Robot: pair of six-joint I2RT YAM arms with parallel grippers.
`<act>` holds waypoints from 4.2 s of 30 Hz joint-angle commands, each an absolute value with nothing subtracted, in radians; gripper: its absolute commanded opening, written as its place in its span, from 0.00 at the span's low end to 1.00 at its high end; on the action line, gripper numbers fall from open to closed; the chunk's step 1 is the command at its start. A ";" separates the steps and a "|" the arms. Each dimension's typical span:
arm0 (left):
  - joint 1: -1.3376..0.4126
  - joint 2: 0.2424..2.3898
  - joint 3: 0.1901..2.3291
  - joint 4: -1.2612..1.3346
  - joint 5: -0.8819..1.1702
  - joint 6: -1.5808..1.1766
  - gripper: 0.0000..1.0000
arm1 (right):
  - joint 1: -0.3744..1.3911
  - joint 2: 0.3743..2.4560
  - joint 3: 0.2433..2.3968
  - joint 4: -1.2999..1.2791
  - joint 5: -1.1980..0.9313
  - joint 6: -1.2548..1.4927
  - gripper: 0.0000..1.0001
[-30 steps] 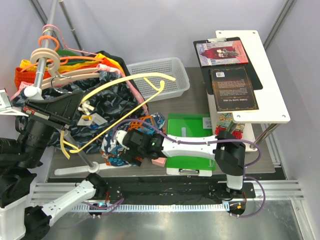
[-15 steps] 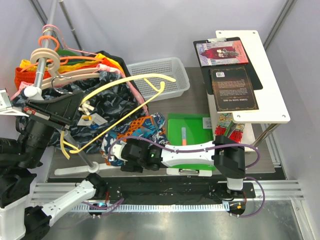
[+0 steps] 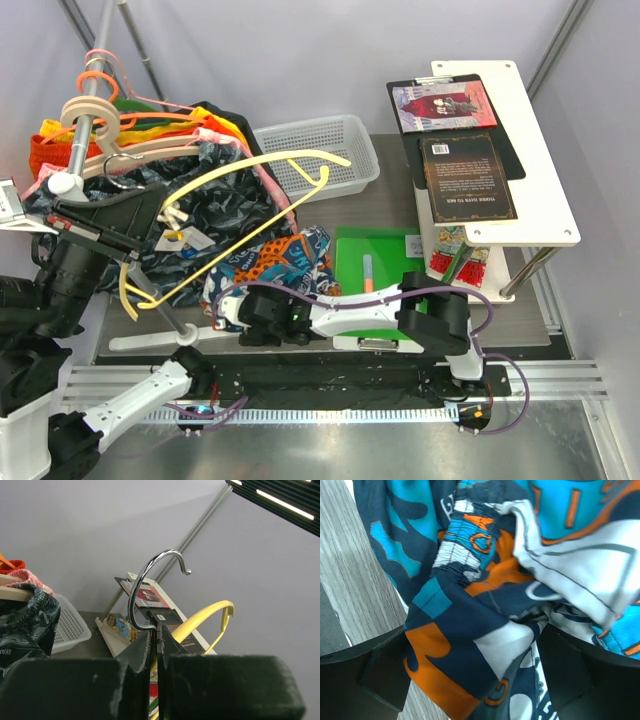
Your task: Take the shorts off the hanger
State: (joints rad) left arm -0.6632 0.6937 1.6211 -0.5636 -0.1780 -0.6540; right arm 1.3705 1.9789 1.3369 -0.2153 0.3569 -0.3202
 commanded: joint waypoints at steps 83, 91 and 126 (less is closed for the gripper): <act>-0.660 0.756 1.710 -0.416 -0.086 -0.623 0.00 | 0.778 1.997 2.014 0.632 0.816 -0.258 0.01; -0.660 0.753 1.720 -0.425 -0.094 -0.624 0.00 | 0.776 2.129 2.022 0.646 0.885 -0.236 0.01; -0.660 0.730 1.658 -0.407 -0.069 -0.695 0.00 | 0.709 2.206 2.025 -0.092 0.535 0.182 0.88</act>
